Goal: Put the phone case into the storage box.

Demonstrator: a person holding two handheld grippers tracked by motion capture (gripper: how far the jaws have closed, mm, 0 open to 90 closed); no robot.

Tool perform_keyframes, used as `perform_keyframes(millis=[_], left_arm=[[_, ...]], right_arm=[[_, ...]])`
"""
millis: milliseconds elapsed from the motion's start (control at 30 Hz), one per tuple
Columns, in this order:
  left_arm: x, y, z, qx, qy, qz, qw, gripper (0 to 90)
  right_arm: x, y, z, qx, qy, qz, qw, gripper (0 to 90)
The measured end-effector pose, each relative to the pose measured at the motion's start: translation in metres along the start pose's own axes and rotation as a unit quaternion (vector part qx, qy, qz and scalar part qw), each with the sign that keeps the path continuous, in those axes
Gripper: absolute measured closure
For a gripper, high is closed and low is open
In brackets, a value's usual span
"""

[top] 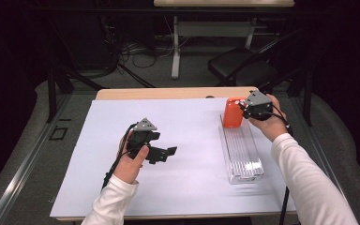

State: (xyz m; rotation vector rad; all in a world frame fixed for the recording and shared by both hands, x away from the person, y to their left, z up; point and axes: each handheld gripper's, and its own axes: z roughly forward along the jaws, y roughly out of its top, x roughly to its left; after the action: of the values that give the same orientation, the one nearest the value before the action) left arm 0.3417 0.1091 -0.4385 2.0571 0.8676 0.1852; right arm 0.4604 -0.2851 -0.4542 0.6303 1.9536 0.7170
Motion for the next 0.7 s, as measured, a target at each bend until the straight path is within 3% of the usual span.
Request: perform_keyframes(millis=[433,700], left_arm=[[0.001,0.0,-0.002,-0.002,0.0,-0.002,1.0,15.3],[0.004,0.0,-0.004,-0.005,0.001,-0.003,1.0,15.2]], right_arm=[[0.005,0.01,-0.008,-0.003,-0.007,0.018,0.9998,20.9],[0.007,0.02,-0.015,-0.005,0.009,0.035,0.9993,18.2]])
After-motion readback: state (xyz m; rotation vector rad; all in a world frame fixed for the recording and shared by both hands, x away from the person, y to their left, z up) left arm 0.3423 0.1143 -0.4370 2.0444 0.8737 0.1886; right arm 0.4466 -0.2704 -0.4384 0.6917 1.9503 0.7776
